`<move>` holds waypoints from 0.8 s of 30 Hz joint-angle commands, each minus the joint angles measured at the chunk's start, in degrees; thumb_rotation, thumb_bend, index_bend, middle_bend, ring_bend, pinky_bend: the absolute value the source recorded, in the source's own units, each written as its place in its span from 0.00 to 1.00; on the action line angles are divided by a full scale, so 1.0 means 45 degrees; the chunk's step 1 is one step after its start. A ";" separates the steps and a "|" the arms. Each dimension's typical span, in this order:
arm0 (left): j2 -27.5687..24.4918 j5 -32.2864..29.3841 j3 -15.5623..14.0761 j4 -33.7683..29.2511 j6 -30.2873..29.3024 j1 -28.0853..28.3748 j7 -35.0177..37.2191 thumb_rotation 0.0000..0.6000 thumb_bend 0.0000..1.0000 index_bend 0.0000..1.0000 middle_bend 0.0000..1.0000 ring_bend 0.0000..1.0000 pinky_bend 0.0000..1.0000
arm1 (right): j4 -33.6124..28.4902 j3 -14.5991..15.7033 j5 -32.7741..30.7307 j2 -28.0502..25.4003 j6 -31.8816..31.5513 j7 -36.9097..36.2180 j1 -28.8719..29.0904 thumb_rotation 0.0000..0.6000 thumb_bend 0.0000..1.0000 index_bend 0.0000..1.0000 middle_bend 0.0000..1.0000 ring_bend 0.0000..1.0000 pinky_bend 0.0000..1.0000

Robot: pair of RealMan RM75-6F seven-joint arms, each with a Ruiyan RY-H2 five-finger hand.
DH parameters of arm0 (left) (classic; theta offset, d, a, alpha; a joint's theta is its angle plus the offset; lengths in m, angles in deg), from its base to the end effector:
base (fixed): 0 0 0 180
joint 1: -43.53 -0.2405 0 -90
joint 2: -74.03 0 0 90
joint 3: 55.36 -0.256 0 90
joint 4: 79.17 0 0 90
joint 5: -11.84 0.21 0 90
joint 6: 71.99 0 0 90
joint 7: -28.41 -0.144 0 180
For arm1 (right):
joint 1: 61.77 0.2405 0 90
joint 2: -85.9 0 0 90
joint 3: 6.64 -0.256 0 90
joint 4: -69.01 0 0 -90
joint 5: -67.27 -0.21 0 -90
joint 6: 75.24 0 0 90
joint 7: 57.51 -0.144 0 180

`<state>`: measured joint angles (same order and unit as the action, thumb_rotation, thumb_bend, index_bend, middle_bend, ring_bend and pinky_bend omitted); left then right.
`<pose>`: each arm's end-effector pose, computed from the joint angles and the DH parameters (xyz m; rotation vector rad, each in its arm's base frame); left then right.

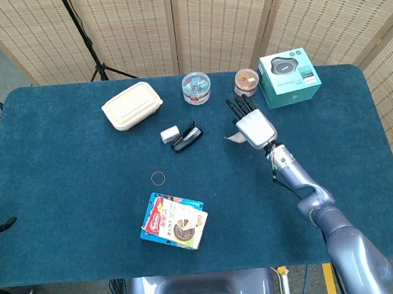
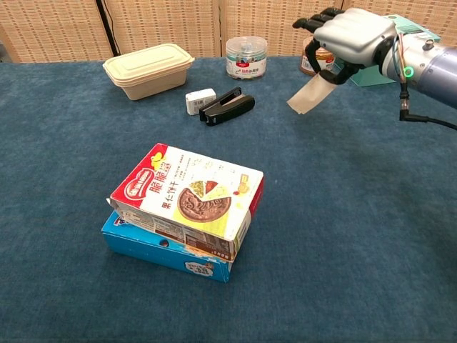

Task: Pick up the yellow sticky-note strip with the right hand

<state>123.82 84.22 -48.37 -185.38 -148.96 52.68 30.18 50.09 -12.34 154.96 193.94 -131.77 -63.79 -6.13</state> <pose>-0.2913 0.2115 0.2154 -1.2699 -1.0306 -0.8574 -0.1658 -0.4698 0.0028 1.8600 -0.2683 0.8329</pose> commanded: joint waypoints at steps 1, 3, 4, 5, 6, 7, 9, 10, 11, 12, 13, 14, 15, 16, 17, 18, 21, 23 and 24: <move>-0.0010 -0.0018 -0.0003 0.0007 -0.0015 -0.0022 0.0039 1.00 0.00 0.00 0.00 0.00 0.00 | -0.0178 -0.0489 -0.0330 -0.0238 -0.0315 0.0199 0.0386 1.00 0.54 0.76 0.00 0.00 0.00; -0.0036 0.0025 -0.0011 0.0012 -0.0053 -0.0054 0.0115 1.00 0.00 0.00 0.00 0.00 0.00 | -0.0571 -0.0673 -0.0446 -0.0503 -0.0646 0.0312 0.0429 1.00 0.54 0.76 0.00 0.00 0.00; -0.0045 0.0047 -0.0017 0.0018 -0.0070 -0.0068 0.0148 1.00 0.00 0.00 0.00 0.00 0.00 | -0.0764 -0.0708 -0.0466 -0.0629 -0.0808 0.0372 0.0394 1.00 0.54 0.76 0.00 0.00 0.00; -0.0051 0.0070 -0.0023 0.0024 -0.0083 -0.0080 0.0177 1.00 0.00 0.00 0.00 0.00 0.00 | -0.0970 -0.0736 -0.0483 -0.0759 -0.0960 0.0427 0.0341 1.00 0.54 0.76 0.00 0.00 0.00; -0.0060 0.0110 -0.0037 0.0034 -0.0091 -0.0090 0.0203 1.00 0.00 0.00 0.00 0.00 0.00 | -0.1273 -0.0776 -0.0523 -0.0935 -0.1134 0.0486 0.0247 1.00 0.54 0.76 0.00 0.00 0.00; -0.0066 0.0143 -0.0049 0.0043 -0.0088 -0.0094 0.0226 1.00 0.00 0.00 0.00 0.00 0.00 | -0.1521 -0.0790 -0.0543 -0.1068 -0.1237 0.0515 0.0172 1.00 0.54 0.76 0.00 0.00 0.00; -0.0084 0.0221 -0.0075 0.0050 -0.0074 -0.0098 0.0280 1.00 0.00 0.00 0.00 0.00 0.00 | -0.2077 -0.0853 -0.0623 -0.1356 -0.1444 0.0510 -0.0005 1.00 0.54 0.75 0.00 0.00 0.00; -0.0090 0.0262 -0.0089 0.0056 -0.0072 -0.0101 0.0298 1.00 0.00 0.00 0.00 0.00 0.00 | -0.2363 -0.0888 -0.0660 -0.1502 -0.1589 0.0513 -0.0109 1.00 0.54 0.71 0.00 0.00 0.00; -0.0096 0.0303 -0.0102 0.0064 -0.0068 -0.0101 0.0311 1.00 0.00 0.00 0.00 0.00 0.00 | -0.2656 -0.0914 -0.0682 -0.1649 -0.1763 0.0490 -0.0224 1.00 0.54 0.67 0.00 0.00 0.00; -0.0104 0.0378 -0.0130 0.0065 -0.0047 -0.0097 0.0340 1.00 0.00 0.00 0.00 0.00 0.00 | -0.3132 -0.0983 -0.0790 -0.1874 -0.1961 0.0389 -0.0452 1.00 0.49 0.57 0.00 0.00 0.00; -0.0112 0.0430 -0.0150 0.0070 -0.0031 -0.0095 0.0359 1.00 0.00 0.00 0.00 0.00 0.00 | -0.3529 -0.1015 -0.0864 -0.2067 -0.2050 0.0406 -0.0612 1.00 0.39 0.44 0.00 0.00 0.00; -0.0122 0.0481 -0.0169 0.0075 -0.0022 -0.0093 0.0375 1.00 0.00 0.00 0.00 0.00 0.00 | -0.3961 -0.1052 -0.0945 -0.2275 -0.2104 0.0445 -0.0755 1.00 0.30 0.35 0.00 0.00 0.00; -0.0131 0.0546 -0.0192 0.0078 -0.0018 -0.0095 0.0393 1.00 0.00 0.00 0.00 0.00 0.00 | -0.4570 -0.1097 -0.1056 -0.2575 -0.2149 0.0555 -0.0943 1.00 0.16 0.21 0.00 0.00 0.00; -0.0134 0.0592 -0.0211 0.0082 -0.0016 -0.0097 0.0404 1.00 0.00 0.00 0.00 0.00 0.00 | -0.5041 -0.1112 -0.1129 -0.2816 -0.2141 0.0697 -0.1067 1.00 0.06 0.11 0.00 0.00 0.00; -0.0137 0.0624 -0.0225 0.0083 -0.0013 -0.0099 0.0412 1.00 0.00 0.00 0.00 0.00 0.00 | -0.5357 -0.1122 -0.1179 -0.2983 -0.2124 0.0795 -0.1146 1.00 0.03 0.06 0.00 0.00 0.00; -0.0151 0.0687 -0.0251 0.0077 -0.0006 -0.0102 0.0432 1.00 0.00 0.00 0.00 0.00 0.00 | -0.5855 -0.1133 -0.1258 -0.3252 -0.2107 0.0963 -0.1276 1.00 0.00 0.01 0.00 0.00 0.00; -0.0216 0.0981 -0.0365 0.0098 -0.0051 -0.0165 0.0622 1.00 0.00 0.00 0.00 0.00 0.00 | -0.8059 -0.1168 -0.1675 -0.4489 -0.2020 0.1804 -0.1870 1.00 0.00 0.00 0.00 0.00 0.00; -0.0257 0.1123 -0.0413 0.0132 -0.0085 -0.0203 0.0780 1.00 0.00 0.00 0.00 0.00 0.00 | -0.9334 -0.1237 -0.2026 -0.5197 -0.1950 0.2327 -0.2198 1.00 0.00 0.00 0.00 0.00 0.00; -0.0285 0.1219 -0.0442 0.0164 -0.0117 -0.0232 0.0895 1.00 0.00 0.00 0.00 0.00 0.00 | -1.0153 -0.1281 -0.2284 -0.5646 -0.1921 0.2670 -0.2422 1.00 0.00 0.00 0.00 0.00 0.00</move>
<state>122.72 89.31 -50.14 -184.81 -149.30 51.82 33.72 14.35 -17.43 148.02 175.18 -140.66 -56.65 -13.35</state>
